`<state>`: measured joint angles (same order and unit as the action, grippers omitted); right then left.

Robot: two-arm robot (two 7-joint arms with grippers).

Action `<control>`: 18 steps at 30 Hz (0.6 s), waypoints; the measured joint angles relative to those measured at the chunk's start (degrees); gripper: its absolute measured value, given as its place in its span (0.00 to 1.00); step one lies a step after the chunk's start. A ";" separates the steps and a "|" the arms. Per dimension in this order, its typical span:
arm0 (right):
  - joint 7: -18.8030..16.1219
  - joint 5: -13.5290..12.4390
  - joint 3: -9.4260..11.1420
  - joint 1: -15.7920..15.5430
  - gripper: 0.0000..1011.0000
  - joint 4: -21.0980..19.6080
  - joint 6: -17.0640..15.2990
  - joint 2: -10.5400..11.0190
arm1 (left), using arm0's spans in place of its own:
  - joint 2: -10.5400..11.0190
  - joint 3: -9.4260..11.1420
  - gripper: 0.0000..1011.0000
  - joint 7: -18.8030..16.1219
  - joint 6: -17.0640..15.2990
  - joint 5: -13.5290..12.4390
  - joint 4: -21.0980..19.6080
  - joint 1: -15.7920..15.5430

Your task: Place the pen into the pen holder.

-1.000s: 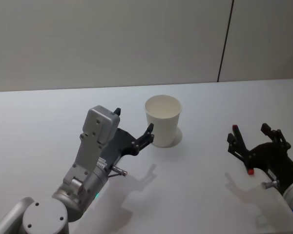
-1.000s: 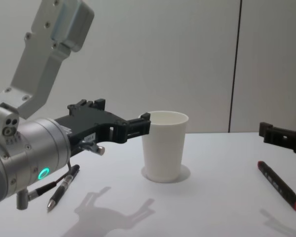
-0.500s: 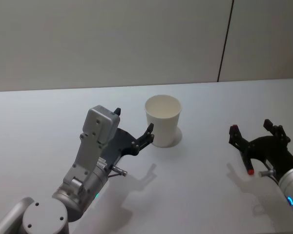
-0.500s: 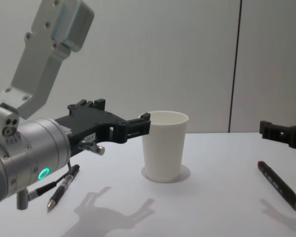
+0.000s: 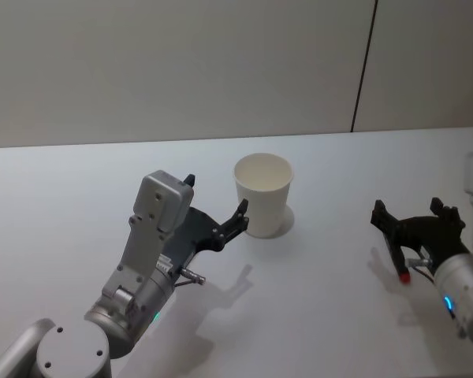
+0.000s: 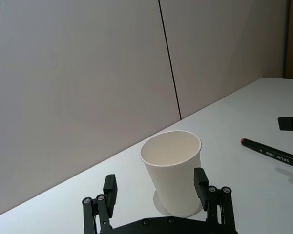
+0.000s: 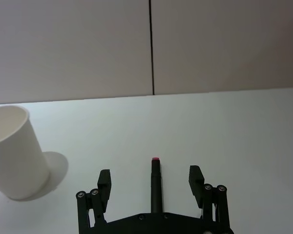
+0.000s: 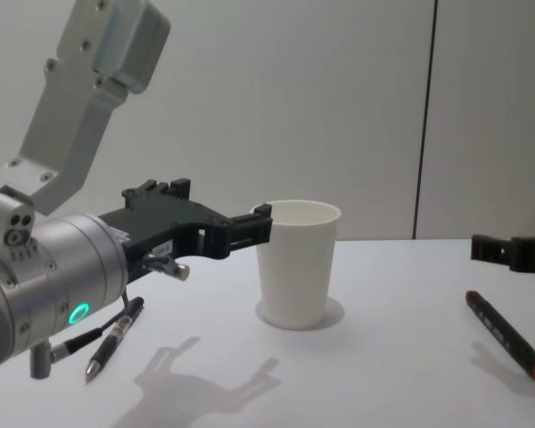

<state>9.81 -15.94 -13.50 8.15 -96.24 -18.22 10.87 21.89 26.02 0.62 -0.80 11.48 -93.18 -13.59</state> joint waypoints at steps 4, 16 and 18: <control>2.36 -0.97 0.01 1.22 0.99 1.26 -2.47 -1.35 | 0.00 0.00 0.99 0.00 0.00 0.00 0.00 0.00; 6.05 -4.17 0.30 4.54 0.99 6.33 -6.68 -4.76 | 0.00 0.00 0.99 0.00 0.00 0.00 0.00 0.00; 6.27 -4.51 0.32 5.02 0.99 7.23 -7.09 -5.21 | 0.00 0.00 0.99 0.00 0.00 0.00 0.00 0.00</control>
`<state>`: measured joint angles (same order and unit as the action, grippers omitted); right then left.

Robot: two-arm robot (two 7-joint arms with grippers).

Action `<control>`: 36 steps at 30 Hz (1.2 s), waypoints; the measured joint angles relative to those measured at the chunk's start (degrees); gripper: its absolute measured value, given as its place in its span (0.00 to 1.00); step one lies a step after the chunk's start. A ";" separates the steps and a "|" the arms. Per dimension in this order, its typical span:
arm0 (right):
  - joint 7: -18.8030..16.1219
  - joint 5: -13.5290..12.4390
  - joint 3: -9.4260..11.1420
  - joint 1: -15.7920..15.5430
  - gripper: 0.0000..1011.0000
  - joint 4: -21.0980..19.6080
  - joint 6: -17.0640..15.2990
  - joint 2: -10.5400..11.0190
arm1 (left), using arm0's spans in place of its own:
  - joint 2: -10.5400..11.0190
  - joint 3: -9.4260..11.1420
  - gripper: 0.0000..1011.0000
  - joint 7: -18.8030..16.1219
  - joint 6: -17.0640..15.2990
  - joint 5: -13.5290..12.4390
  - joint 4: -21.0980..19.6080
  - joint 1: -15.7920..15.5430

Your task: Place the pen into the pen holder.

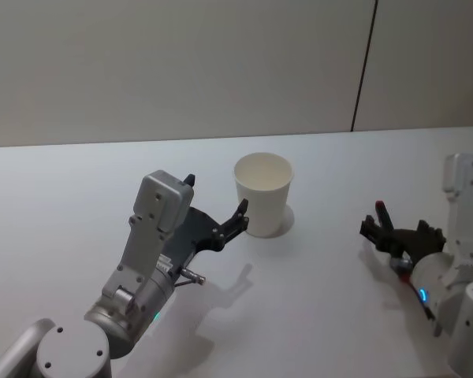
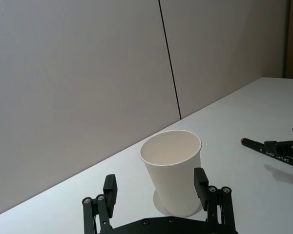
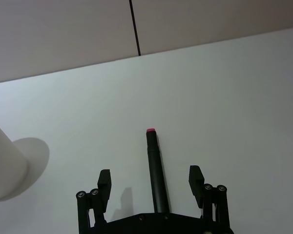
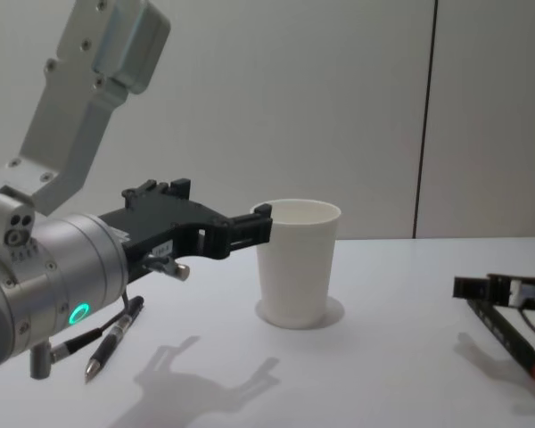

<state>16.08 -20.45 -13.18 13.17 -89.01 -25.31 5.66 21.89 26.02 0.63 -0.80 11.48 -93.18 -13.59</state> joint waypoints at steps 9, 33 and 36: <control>0.16 -0.73 -0.03 1.44 0.99 3.04 -1.05 -1.46 | 0.00 0.00 0.99 0.00 0.00 0.00 0.00 0.00; 2.44 -1.90 0.60 2.32 0.50 5.36 -3.49 -3.12 | 0.00 0.00 0.99 0.00 0.00 0.00 0.00 0.00; 3.16 -2.13 0.75 2.39 0.40 5.36 -4.22 -3.29 | 0.00 0.00 0.99 0.00 0.00 0.00 0.00 0.00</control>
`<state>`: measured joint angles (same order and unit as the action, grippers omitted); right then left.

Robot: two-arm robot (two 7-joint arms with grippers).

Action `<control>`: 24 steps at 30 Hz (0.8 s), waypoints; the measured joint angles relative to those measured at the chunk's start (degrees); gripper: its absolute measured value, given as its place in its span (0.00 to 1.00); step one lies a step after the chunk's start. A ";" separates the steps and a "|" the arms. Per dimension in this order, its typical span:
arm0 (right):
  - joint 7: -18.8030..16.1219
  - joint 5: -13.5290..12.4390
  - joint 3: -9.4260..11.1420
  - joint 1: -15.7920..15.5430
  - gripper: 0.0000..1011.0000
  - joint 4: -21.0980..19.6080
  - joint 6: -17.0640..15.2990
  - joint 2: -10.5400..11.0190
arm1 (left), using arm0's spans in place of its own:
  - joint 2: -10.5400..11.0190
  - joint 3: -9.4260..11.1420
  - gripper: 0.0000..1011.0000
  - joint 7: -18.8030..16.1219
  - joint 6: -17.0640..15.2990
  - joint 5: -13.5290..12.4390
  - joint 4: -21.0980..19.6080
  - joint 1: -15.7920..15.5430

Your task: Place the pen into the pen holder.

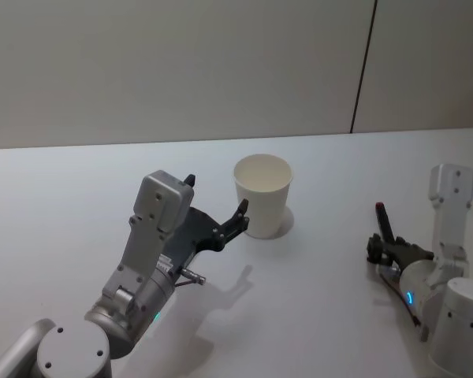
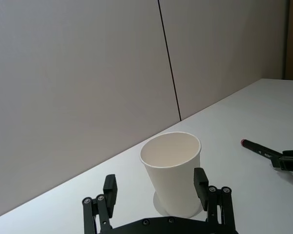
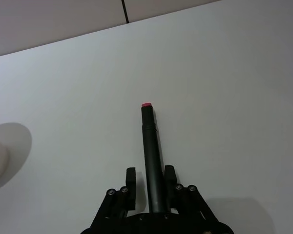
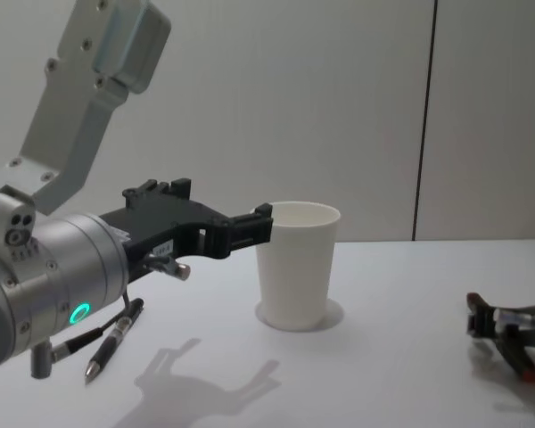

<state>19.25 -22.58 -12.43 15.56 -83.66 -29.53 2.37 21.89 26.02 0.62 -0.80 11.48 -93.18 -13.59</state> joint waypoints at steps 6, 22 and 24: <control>0.89 0.01 0.13 0.16 0.20 0.11 -1.06 -0.30 | 0.00 0.00 0.99 0.00 0.00 0.00 0.00 0.00; -0.57 4.41 -0.47 -0.28 0.18 -0.58 -0.72 -0.42 | 0.00 0.00 0.99 0.00 0.00 0.00 0.00 0.00; -1.10 5.22 -0.68 -0.31 0.18 -0.83 -0.24 -0.41 | 0.00 0.00 0.99 0.00 0.00 0.00 0.00 0.00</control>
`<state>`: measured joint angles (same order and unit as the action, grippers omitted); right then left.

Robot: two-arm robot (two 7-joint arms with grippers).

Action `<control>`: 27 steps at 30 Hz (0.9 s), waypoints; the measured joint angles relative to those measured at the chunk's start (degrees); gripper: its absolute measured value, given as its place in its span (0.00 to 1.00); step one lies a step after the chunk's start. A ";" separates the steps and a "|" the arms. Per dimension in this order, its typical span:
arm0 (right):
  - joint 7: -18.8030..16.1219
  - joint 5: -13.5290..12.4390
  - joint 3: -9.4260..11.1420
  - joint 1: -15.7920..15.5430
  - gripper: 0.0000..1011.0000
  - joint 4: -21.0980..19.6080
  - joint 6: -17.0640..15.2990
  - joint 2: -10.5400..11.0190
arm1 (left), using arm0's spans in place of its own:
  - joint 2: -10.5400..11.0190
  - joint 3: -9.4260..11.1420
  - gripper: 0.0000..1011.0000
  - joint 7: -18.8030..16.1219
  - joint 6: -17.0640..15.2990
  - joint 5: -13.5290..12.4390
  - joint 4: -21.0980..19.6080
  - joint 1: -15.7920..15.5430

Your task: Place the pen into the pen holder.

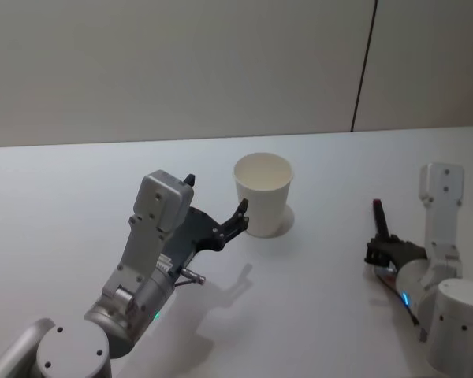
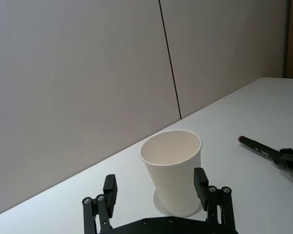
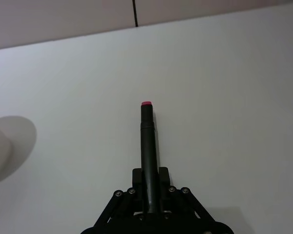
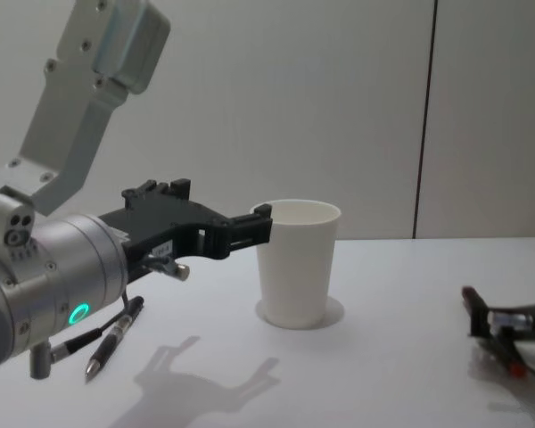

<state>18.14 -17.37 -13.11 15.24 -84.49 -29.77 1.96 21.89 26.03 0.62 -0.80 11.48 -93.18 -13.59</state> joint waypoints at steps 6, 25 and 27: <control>-2.35 3.60 -0.61 -0.11 0.18 -1.28 2.53 0.29 | 0.00 0.00 0.99 0.00 0.00 0.00 0.00 0.00; -13.65 15.15 -2.76 0.22 0.18 -3.60 14.80 1.20 | 0.00 0.00 0.99 0.00 0.00 0.00 0.00 0.00; -14.82 16.06 -2.91 0.39 0.18 -3.60 16.11 1.23 | 0.00 0.00 0.99 0.00 0.00 0.00 0.00 0.00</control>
<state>3.32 -1.30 -16.02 15.63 -88.09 -13.66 3.19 21.90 26.02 0.62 -0.80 11.48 -93.18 -13.59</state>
